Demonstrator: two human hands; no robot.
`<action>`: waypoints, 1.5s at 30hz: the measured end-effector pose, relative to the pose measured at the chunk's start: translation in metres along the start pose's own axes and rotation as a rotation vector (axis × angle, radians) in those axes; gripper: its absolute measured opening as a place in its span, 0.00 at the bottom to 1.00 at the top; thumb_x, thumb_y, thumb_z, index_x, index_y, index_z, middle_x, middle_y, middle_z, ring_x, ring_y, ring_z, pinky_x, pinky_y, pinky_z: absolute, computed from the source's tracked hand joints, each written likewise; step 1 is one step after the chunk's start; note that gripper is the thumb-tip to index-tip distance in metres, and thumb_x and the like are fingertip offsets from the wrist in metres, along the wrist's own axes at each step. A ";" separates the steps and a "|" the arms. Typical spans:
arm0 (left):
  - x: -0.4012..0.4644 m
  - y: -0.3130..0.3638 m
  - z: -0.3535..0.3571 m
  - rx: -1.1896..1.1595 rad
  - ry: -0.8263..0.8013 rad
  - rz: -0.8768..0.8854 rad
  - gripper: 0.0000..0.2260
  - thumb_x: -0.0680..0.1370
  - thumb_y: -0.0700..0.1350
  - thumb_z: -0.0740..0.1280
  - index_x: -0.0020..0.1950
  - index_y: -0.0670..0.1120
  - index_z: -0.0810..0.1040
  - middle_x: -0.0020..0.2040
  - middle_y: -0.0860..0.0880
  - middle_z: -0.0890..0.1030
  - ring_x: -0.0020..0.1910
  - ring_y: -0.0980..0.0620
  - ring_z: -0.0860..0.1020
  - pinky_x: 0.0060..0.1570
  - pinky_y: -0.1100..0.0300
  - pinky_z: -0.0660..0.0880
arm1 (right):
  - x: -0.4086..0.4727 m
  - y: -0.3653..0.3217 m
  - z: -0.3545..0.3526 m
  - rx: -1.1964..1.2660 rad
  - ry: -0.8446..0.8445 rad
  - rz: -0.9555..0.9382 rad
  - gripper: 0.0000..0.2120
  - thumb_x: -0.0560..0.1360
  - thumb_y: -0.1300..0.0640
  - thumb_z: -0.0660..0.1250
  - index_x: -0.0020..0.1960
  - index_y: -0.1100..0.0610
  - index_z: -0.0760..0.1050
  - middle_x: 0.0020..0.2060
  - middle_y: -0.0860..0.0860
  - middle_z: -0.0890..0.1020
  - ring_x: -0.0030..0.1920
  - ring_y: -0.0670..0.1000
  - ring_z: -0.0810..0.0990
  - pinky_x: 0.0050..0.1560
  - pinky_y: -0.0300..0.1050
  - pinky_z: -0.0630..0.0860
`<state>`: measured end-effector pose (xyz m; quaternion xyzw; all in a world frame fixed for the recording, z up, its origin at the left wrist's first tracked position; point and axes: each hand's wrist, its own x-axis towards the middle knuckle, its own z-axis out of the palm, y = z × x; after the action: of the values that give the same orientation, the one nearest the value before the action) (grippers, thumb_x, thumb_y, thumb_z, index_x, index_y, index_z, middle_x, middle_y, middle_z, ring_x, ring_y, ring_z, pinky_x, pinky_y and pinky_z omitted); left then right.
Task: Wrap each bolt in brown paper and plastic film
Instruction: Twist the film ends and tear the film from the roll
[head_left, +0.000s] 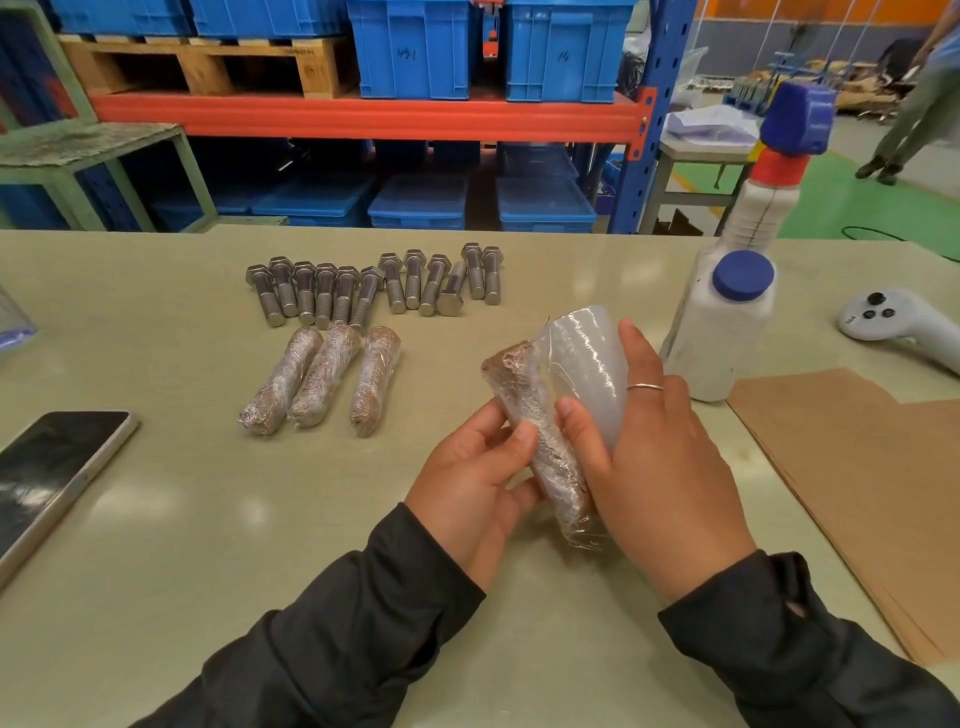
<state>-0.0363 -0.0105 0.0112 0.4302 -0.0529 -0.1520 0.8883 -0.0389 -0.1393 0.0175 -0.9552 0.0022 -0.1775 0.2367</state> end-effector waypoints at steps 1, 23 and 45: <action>0.000 0.001 0.001 -0.017 -0.015 -0.013 0.17 0.70 0.41 0.63 0.58 0.44 0.77 0.50 0.47 0.82 0.45 0.54 0.81 0.44 0.60 0.79 | -0.001 -0.001 0.000 -0.002 0.004 0.001 0.35 0.72 0.35 0.48 0.74 0.42 0.39 0.47 0.46 0.60 0.48 0.50 0.72 0.40 0.45 0.71; -0.001 0.003 -0.003 0.100 0.115 -0.002 0.15 0.62 0.37 0.69 0.48 0.39 0.79 0.38 0.46 0.84 0.34 0.52 0.82 0.33 0.62 0.78 | 0.008 0.010 -0.020 0.696 -0.342 0.288 0.25 0.60 0.38 0.71 0.53 0.49 0.74 0.42 0.46 0.83 0.39 0.45 0.83 0.42 0.44 0.79; -0.002 -0.002 -0.004 0.654 0.364 0.275 0.07 0.75 0.47 0.66 0.47 0.45 0.71 0.38 0.48 0.77 0.37 0.49 0.76 0.38 0.49 0.73 | 0.001 -0.002 -0.006 0.734 -0.313 0.203 0.39 0.65 0.45 0.74 0.70 0.48 0.60 0.48 0.40 0.79 0.44 0.39 0.80 0.46 0.39 0.78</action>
<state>-0.0380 -0.0079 0.0065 0.6990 0.0027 0.0719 0.7115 -0.0397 -0.1404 0.0234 -0.8178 -0.0027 0.0051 0.5755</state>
